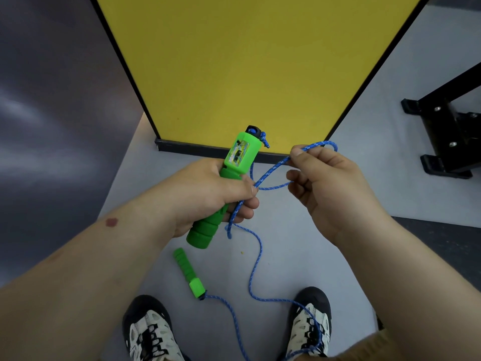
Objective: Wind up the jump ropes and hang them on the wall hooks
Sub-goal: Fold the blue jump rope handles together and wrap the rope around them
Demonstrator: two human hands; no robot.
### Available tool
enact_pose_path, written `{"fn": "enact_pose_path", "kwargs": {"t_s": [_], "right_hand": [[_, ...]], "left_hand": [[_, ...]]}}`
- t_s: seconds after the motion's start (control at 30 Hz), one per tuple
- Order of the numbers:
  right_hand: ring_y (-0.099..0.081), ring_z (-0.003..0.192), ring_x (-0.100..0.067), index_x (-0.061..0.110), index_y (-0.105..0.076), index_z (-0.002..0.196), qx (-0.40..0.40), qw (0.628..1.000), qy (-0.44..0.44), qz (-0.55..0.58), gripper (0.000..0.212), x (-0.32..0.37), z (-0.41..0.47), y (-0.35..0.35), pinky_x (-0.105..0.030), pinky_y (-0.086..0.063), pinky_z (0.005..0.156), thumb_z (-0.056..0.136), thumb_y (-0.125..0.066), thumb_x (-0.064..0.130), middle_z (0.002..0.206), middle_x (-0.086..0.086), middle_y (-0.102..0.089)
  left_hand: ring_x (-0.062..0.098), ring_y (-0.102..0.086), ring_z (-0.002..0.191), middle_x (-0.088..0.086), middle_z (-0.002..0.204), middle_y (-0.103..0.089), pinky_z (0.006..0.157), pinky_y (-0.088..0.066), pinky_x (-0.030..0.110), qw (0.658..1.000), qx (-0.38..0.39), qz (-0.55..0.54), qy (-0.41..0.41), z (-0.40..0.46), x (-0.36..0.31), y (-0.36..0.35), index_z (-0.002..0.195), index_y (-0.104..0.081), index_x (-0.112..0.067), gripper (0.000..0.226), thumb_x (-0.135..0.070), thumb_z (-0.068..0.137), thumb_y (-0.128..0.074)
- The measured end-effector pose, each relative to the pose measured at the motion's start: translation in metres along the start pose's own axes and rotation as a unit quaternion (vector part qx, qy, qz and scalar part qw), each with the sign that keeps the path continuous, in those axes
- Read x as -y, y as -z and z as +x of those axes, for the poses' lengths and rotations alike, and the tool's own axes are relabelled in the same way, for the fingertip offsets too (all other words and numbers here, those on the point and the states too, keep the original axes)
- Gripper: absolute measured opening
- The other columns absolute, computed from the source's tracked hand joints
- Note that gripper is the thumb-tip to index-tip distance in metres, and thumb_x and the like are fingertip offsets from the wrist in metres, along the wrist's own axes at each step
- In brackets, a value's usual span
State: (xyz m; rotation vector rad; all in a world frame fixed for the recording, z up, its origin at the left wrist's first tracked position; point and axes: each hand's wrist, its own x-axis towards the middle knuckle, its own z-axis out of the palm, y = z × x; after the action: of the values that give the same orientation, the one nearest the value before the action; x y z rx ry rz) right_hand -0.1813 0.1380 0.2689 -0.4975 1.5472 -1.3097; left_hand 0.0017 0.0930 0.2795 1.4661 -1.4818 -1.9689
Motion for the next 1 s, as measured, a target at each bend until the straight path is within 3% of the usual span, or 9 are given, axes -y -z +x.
{"fn": "enact_pose_path", "kwargs": {"t_s": [0.13, 0.43, 0.8, 1.0], "right_hand": [[-0.062, 0.07, -0.013, 0.012, -0.072, 0.093, 0.061, 0.998, -0.024, -0.008, 0.007, -0.002, -0.006, -0.005, -0.027, -0.051, 0.066, 0.094, -0.068, 0.018, 0.089, -0.002, -0.072], [-0.059, 0.069, -0.01, 0.011, -0.075, 0.096, 0.159, 0.983, -0.013, -0.092, 0.01, -0.011, -0.013, -0.01, -0.027, -0.049, 0.067, 0.094, -0.068, 0.019, 0.08, 0.0, -0.066], [-0.059, 0.068, -0.013, 0.015, -0.07, 0.089, 0.018, 0.999, -0.012, 0.029, 0.007, 0.001, -0.004, -0.002, -0.026, -0.051, 0.065, 0.09, -0.073, 0.022, 0.08, -0.001, -0.062], [-0.06, 0.065, -0.011, 0.016, -0.069, 0.092, 0.056, 0.996, -0.047, 0.045, 0.007, 0.002, -0.005, -0.003, -0.026, -0.051, 0.063, 0.092, -0.072, 0.022, 0.084, 0.002, -0.066]], "left_hand": [[0.021, -0.071, 0.07, 0.012, 0.081, -0.075, 0.083, -0.06, 0.045, 1.0, 0.002, -0.002, -0.004, -0.001, -0.001, -0.001, 0.098, -0.063, -0.006, 0.008, -0.009, 0.093, -0.068], [0.021, -0.071, 0.071, 0.011, 0.081, -0.075, 0.087, -0.061, 0.047, 1.0, 0.012, 0.009, -0.007, -0.003, -0.001, -0.001, 0.091, -0.065, -0.009, 0.004, -0.008, 0.092, -0.068], [0.022, -0.072, 0.074, 0.011, 0.083, -0.076, 0.086, -0.062, 0.047, 1.0, 0.006, 0.008, -0.007, 0.0, 0.001, 0.003, 0.096, -0.065, -0.006, 0.009, -0.013, 0.093, -0.069], [0.022, -0.072, 0.072, 0.011, 0.082, -0.075, 0.084, -0.062, 0.046, 1.0, 0.006, 0.007, -0.006, 0.0, 0.0, 0.001, 0.098, -0.064, -0.005, 0.009, -0.012, 0.094, -0.068]]}}
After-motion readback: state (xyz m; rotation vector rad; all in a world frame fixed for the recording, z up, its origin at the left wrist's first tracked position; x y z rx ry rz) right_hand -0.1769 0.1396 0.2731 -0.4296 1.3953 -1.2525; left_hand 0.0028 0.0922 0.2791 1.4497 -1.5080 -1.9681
